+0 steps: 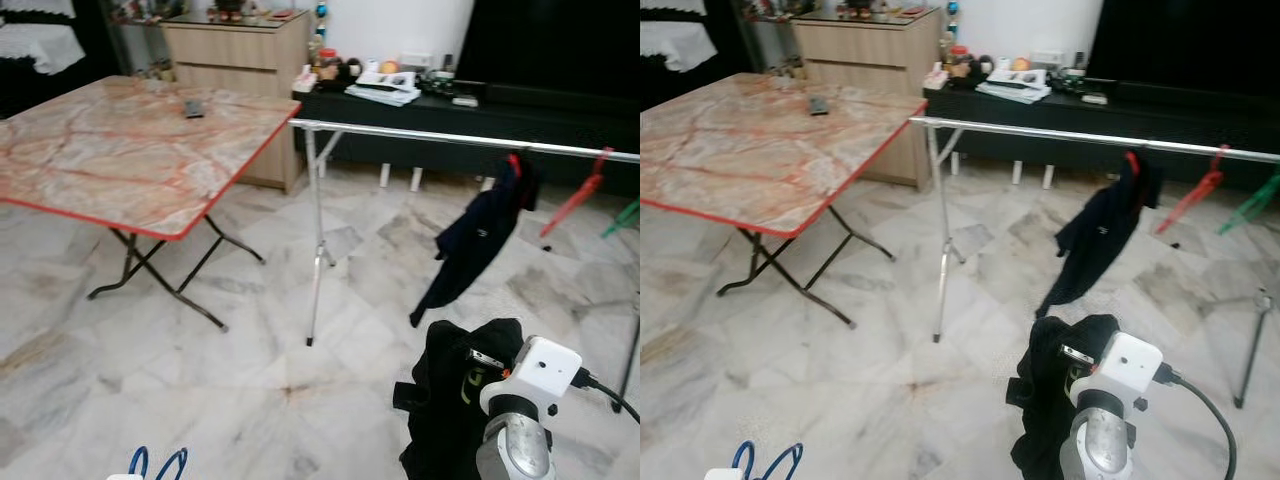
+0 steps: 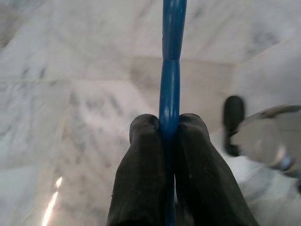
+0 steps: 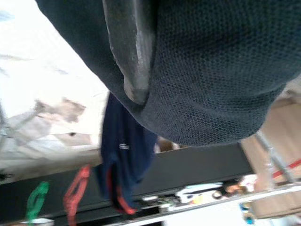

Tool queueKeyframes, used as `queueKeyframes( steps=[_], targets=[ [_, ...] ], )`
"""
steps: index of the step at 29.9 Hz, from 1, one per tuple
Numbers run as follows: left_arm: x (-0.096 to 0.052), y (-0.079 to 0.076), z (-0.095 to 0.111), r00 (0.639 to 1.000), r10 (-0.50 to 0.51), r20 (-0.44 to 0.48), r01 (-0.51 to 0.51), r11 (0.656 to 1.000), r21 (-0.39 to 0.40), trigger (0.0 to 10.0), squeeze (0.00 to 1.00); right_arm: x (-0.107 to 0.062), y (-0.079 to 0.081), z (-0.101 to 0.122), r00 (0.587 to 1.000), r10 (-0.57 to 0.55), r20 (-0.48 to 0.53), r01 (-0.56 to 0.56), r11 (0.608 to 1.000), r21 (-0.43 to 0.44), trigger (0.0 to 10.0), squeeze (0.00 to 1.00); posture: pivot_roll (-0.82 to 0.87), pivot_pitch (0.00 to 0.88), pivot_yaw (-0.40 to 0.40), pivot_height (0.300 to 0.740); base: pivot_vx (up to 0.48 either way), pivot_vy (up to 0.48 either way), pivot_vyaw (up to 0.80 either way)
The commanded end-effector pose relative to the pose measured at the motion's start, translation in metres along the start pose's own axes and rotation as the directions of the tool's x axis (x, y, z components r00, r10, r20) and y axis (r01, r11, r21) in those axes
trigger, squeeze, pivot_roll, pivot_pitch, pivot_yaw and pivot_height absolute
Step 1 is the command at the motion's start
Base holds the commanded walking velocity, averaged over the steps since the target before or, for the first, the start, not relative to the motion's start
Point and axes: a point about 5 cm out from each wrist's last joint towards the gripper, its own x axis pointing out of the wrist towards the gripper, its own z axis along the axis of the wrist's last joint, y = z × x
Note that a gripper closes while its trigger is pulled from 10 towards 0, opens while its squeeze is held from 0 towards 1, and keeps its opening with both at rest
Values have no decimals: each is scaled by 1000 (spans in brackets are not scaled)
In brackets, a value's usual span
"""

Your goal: Hang hanger

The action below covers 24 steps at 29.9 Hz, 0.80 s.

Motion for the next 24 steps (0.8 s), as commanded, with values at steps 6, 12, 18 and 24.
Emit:
queueKeyframes(
  steps=[6, 12, 18, 24],
  targets=[
    [0, 1, -2, 1000, -10, -16, 10, 1000, 2, 10000, 0, 4, 2, 7, 999, -10, 34, 9, 1000, 24, 10000, 0, 100, 63, 26, 740, 0, 374, 0],
    [0, -1, -2, 1000, -15, -19, 15, 1000, 1, 10000, 0, 7, 1, 10, 999, -10, 43, 9, 1000, 18, 10000, 0, 94, 66, 24, 740, 0, 371, 0],
    [0, -5, -4, 1000, -19, -24, 19, 1000, -3, 10000, 0, 12, -1, 14, 998, -19, 60, 18, 1000, 13, 10000, 0, 93, 69, 23, 740, 0, 366, 0],
    [0, -10, -6, 999, -22, -27, 22, 1000, -5, 10000, 0, 13, 1, 14, 998, -15, 62, 14, 1000, 15, 10000, 0, 95, 72, 24, 740, 0, 362, 0]
  ],
)
